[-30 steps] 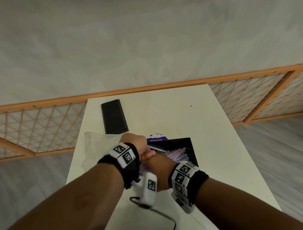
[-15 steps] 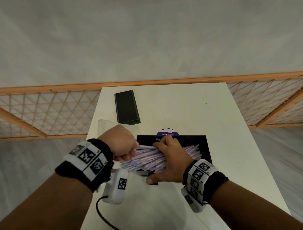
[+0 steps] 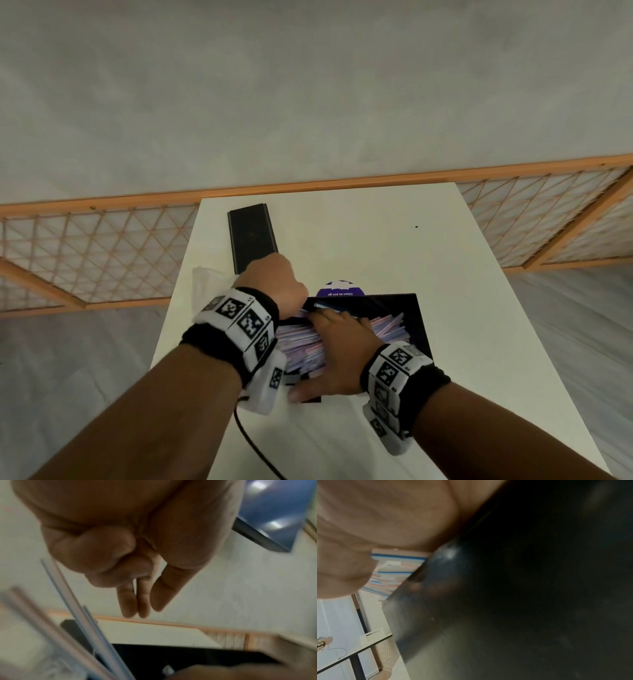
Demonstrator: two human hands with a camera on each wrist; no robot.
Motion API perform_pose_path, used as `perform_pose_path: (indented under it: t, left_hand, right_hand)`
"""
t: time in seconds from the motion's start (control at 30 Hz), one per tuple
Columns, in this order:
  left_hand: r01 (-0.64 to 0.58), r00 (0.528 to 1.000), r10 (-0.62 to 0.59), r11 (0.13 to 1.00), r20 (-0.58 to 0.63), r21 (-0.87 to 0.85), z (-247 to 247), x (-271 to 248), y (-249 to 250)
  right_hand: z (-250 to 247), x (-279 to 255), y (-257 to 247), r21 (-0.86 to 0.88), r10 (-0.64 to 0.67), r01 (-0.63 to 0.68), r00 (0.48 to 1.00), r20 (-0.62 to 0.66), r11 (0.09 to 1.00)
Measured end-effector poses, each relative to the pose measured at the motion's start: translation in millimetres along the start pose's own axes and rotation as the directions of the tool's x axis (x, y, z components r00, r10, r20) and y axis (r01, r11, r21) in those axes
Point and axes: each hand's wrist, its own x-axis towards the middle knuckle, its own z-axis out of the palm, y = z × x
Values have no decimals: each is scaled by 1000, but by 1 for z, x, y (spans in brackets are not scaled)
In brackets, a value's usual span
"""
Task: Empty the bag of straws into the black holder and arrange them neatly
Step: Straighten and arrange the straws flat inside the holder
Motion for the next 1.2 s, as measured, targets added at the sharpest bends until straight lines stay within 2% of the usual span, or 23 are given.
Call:
perform_pose_path:
  t: [0.07, 0.23, 0.43, 0.5, 0.53, 0.6, 0.67, 0.7, 0.77, 0.9, 1.07, 1.13, 1.2]
  left_hand:
    - [-36, 999, 33, 986, 22, 165, 2, 2, -4]
    - [-50, 992, 5, 932, 125, 359, 6, 8, -21]
    - [-144, 972, 49, 898, 232, 416, -10, -3, -18]
    - [-114, 976, 42, 936, 215, 332, -19, -2, -17]
    - [-65, 985, 23, 967, 169, 248, -23, -1, -18]
    - [46, 997, -43, 997, 62, -59, -29, 3, -19]
    - [144, 989, -129, 906, 66, -397, -32, 4, -15]
    - [181, 983, -152, 856, 99, -485, -33, 3, -12]
    - [224, 973, -163, 828, 162, -514, -28, 5, -10]
    - [260, 959, -177, 860, 221, -438, -8, 11, -8]
    - [373, 916, -190, 729, 354, -574, 29, 9, 6]
    - [401, 911, -238, 708, 338, -581, 38, 9, 10]
    - [384, 920, -262, 742, 291, -549, 45, 15, 10]
  right_hand:
    - [-1, 0, -1, -9, 5, -5, 1000, 9, 1000]
    - [-3, 5, -4, -30, 33, -32, 999, 39, 999]
    - [-10, 6, -11, -53, 66, -60, 990, 126, 997]
    - [-13, 6, -13, -45, 69, -63, 986, 150, 997]
    - [-14, 5, -14, -43, 66, -60, 985, 159, 997]
    - [-15, 2, -15, -35, 61, -56, 983, 173, 998]
    - [-15, 0, -15, -30, 64, -59, 981, 181, 998]
    - [-13, 0, -14, -31, 63, -58, 982, 176, 998]
    - [-9, 1, -13, -36, 63, -58, 986, 151, 998]
    - [-4, 0, -10, -6, 26, -26, 997, 77, 1000]
    - [-3, -1, -7, -50, -13, 18, 996, 92, 999]
    - [-3, -1, -6, -78, -4, 12, 995, 105, 997]
    - [-5, 0, -6, -120, 14, 1, 992, 125, 993]
